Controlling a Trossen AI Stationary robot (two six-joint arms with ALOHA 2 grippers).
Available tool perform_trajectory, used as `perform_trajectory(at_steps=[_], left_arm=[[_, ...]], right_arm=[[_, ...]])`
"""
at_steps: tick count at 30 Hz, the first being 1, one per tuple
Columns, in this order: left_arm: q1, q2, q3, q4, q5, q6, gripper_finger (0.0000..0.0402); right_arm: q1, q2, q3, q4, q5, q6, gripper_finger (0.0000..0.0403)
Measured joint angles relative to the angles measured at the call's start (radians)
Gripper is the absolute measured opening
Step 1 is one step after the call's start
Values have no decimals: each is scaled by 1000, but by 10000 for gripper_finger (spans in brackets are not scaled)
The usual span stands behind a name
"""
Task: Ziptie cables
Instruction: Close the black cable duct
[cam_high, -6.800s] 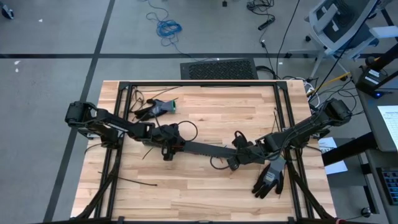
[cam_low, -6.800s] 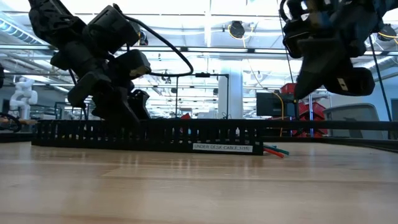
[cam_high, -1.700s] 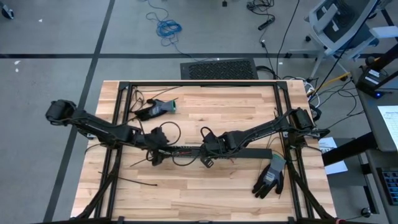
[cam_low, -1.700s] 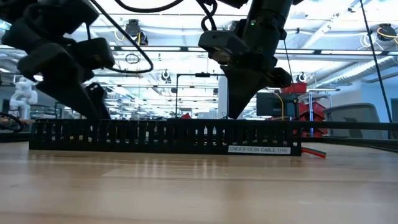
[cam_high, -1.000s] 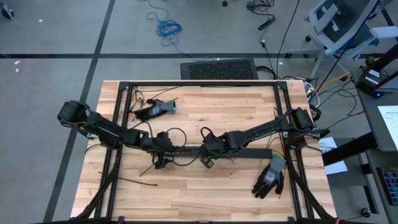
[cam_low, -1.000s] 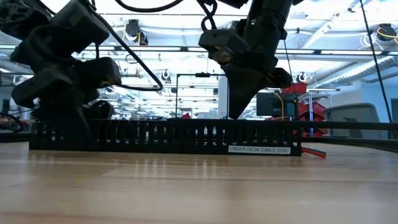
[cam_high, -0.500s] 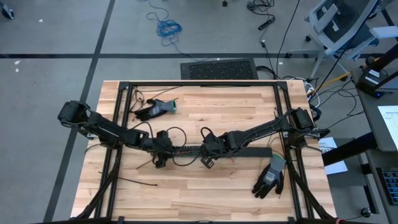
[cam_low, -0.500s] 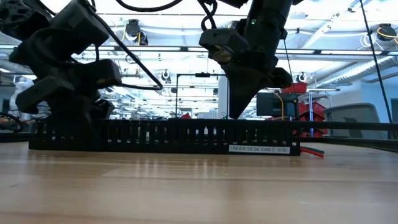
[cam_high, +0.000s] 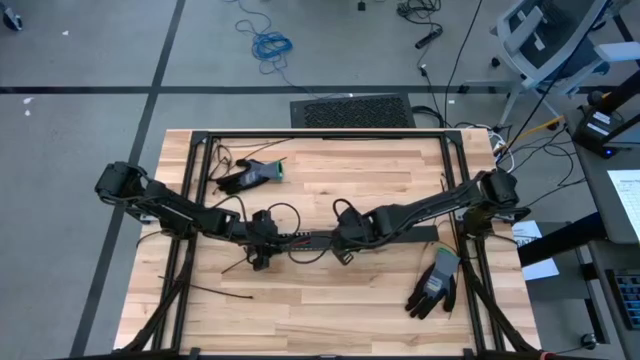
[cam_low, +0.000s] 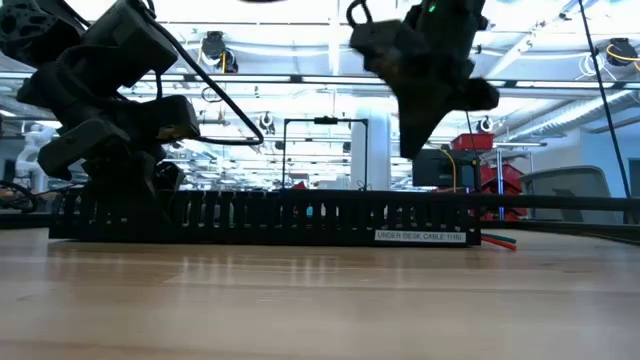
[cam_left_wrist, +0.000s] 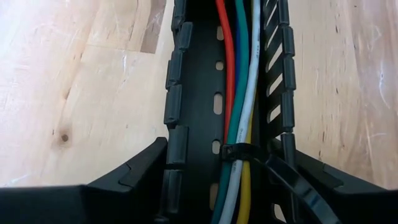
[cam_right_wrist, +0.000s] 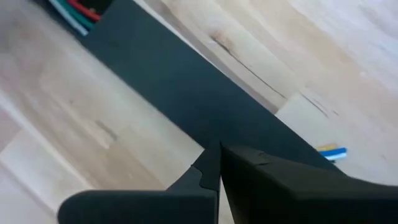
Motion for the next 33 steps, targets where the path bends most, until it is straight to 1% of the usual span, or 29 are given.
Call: perform_trajectory(at_steps=[7,14,17,20,27,33], left_arm=[[1,0,0,16,-7,0,244],[1,0,0,26,-8,0,244],[1,0,1,26,-12,1,244],[1,0,1,26,-14,0,244],[1,0,2,25,-42,0,244],[2,0,2,10,-51,-1,244]], right_arm=[[-26,41,0,49,4,57,0],[-77,70,0,82,13,38,0],[-94,91,0,112,-11,20,0],[-87,93,0,141,-20,19,0],[-45,98,0,141,-20,57,0],[-68,126,1,175,-17,51,0]])
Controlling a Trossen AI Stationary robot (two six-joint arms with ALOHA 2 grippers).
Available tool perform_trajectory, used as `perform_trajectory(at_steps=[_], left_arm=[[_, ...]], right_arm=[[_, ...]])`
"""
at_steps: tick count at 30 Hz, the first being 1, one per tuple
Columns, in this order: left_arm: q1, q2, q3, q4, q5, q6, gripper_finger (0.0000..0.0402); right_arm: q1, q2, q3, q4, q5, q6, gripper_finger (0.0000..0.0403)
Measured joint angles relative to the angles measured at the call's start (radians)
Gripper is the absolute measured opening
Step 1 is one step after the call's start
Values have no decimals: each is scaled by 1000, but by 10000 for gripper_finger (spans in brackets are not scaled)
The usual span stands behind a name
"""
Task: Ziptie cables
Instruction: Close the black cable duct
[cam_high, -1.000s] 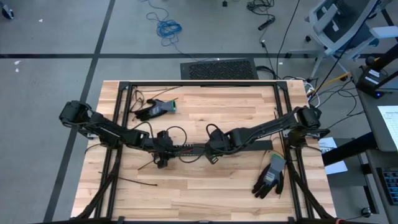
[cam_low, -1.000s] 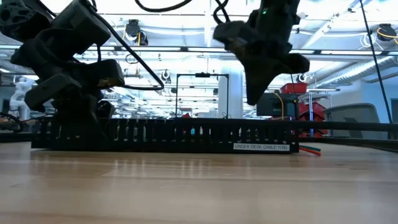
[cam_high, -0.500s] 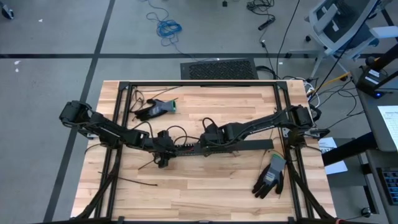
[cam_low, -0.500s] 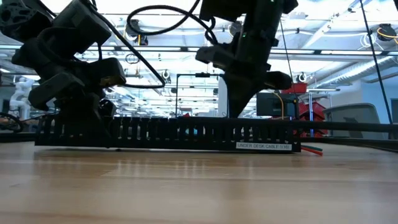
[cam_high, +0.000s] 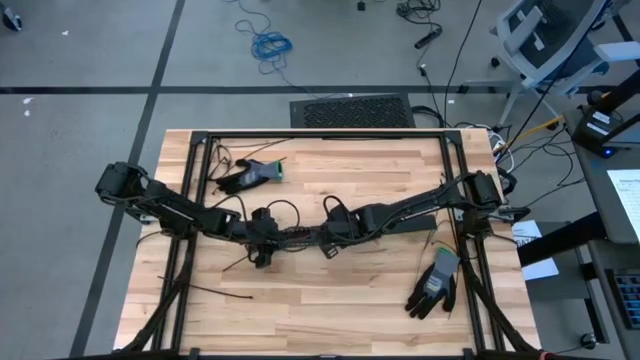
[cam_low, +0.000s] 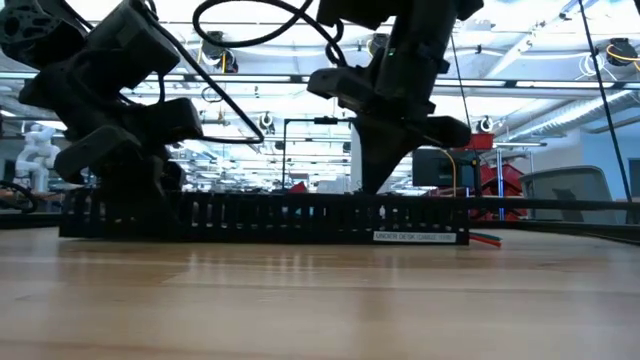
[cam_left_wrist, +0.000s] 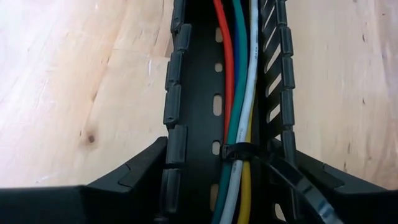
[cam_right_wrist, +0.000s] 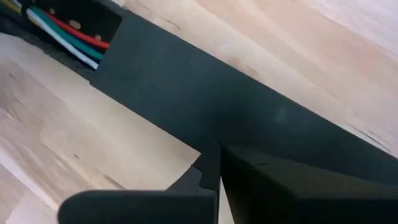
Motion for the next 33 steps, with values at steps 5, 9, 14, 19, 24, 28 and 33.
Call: perform_trajectory(at_steps=[5,9,14,19,24,28,33], left_arm=[[-1,0,-1,-3,0,-1,244],[-1,0,-1,-1,-1,1,244],[-2,0,-1,3,-7,2,244],[-2,0,-1,2,-8,5,244],[-2,0,-1,5,-7,5,244],[-2,0,-1,13,-7,9,244],[-2,0,0,16,-4,17,244]], right_arm=[[-13,10,-1,51,-3,-21,0],[-16,17,-1,83,-1,-32,0],[-18,58,1,176,-17,-32,0],[-22,122,4,327,-58,-54,0],[-26,151,5,398,-86,-59,0],[-33,186,4,507,-134,-55,0],[-35,160,-3,533,-126,-94,0]])
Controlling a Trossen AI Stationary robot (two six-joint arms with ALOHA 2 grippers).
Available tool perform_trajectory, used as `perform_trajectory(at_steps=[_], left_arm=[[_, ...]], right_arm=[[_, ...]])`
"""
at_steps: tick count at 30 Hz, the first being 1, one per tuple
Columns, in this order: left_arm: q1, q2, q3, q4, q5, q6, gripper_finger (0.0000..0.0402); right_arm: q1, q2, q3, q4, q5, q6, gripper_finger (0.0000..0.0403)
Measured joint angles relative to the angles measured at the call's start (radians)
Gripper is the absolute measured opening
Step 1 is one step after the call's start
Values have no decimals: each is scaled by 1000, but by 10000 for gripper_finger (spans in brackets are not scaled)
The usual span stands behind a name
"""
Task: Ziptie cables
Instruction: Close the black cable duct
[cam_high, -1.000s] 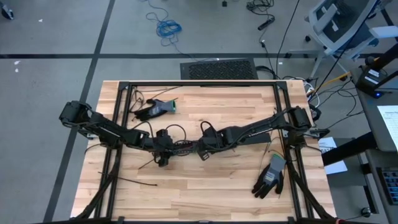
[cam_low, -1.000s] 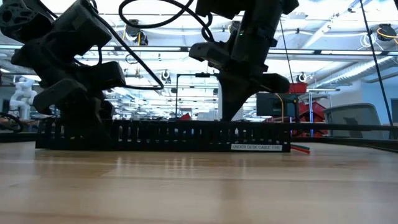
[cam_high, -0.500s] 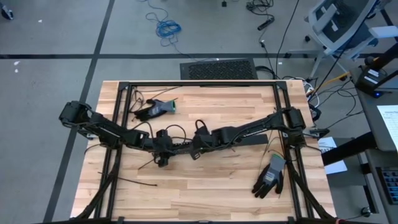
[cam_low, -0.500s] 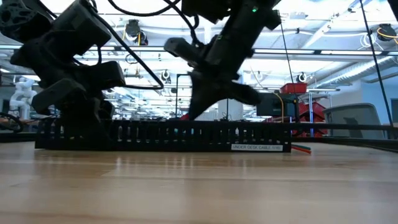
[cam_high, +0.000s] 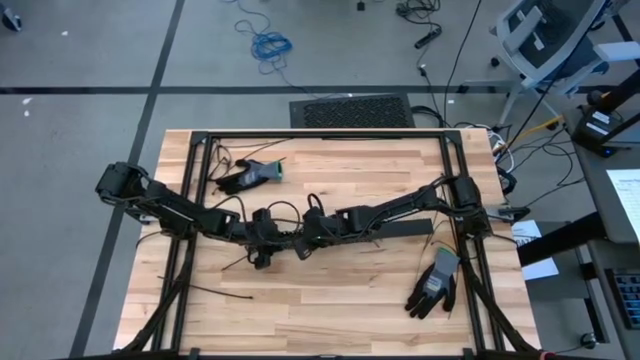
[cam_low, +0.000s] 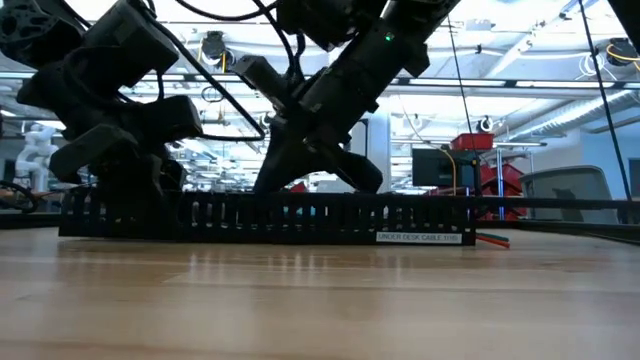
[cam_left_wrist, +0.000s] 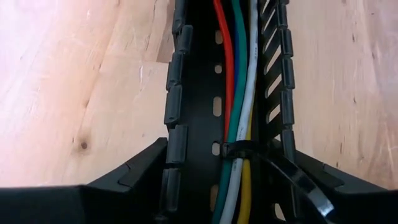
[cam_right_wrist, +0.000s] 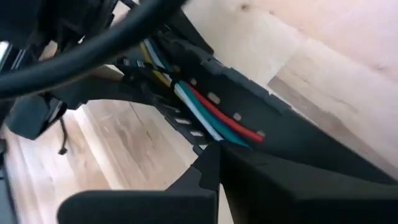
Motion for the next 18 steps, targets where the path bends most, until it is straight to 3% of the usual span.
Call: perform_trajectory(at_steps=[7,11,18], left_arm=[[0,4,6,26,-7,14,244],[0,5,6,71,-6,65,244],[-1,33,4,10,4,82,244]], right_arm=[[-24,-189,-2,-91,133,-108,0],[-11,-267,-4,-407,227,-71,0],[41,-259,-5,-981,200,38,0]])
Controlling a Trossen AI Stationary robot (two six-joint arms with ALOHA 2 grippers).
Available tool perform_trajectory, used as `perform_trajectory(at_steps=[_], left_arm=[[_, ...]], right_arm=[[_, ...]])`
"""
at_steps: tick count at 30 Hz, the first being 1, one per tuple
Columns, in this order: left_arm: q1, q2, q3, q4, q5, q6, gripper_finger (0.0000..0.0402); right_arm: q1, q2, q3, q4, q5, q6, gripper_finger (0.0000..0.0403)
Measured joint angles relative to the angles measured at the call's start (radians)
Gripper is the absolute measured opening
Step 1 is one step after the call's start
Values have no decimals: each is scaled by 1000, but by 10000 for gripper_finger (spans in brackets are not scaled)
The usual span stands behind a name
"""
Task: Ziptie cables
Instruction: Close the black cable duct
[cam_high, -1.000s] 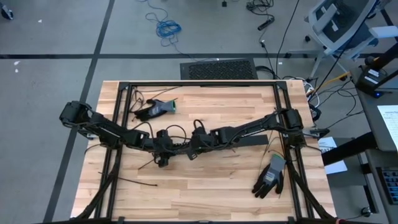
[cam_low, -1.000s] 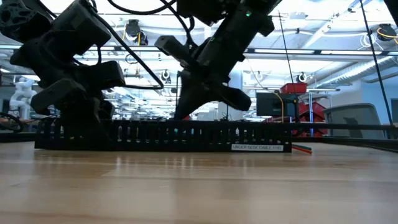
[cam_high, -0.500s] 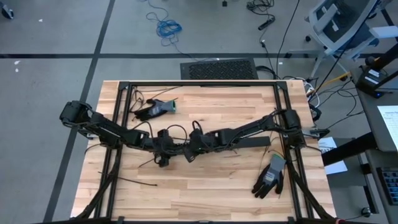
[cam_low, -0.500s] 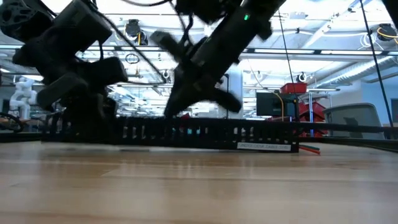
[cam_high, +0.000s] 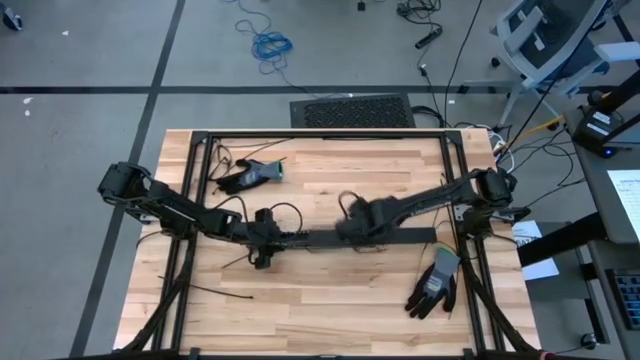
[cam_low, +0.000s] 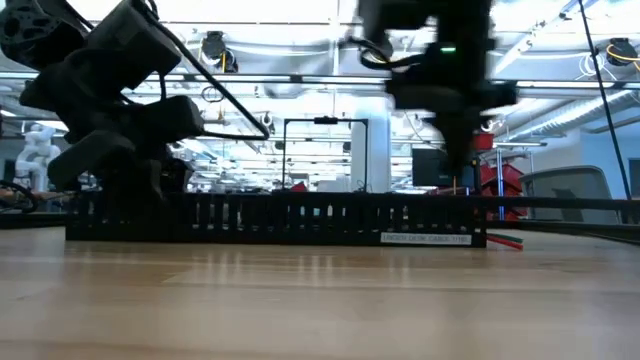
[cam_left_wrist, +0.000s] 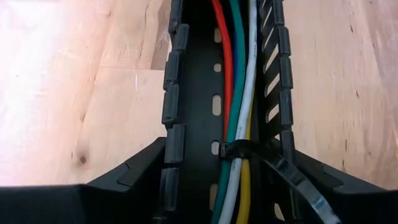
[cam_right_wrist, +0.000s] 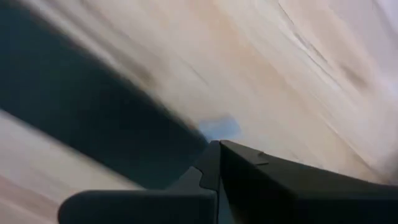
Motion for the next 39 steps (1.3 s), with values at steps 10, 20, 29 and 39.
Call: perform_trajectory(at_steps=[10,20,29,39], left_arm=[[-18,20,3,-40,6,-20,244],[-63,9,-1,-72,10,-45,244],[-78,9,-1,-102,13,-45,244],[-78,9,-3,-85,11,-44,244]], right_arm=[[168,-96,-118,-344,-87,264,0],[328,-466,-503,-285,-312,855,0],[374,-540,-656,-81,-266,1077,0],[344,-449,-690,80,-206,1063,0]])
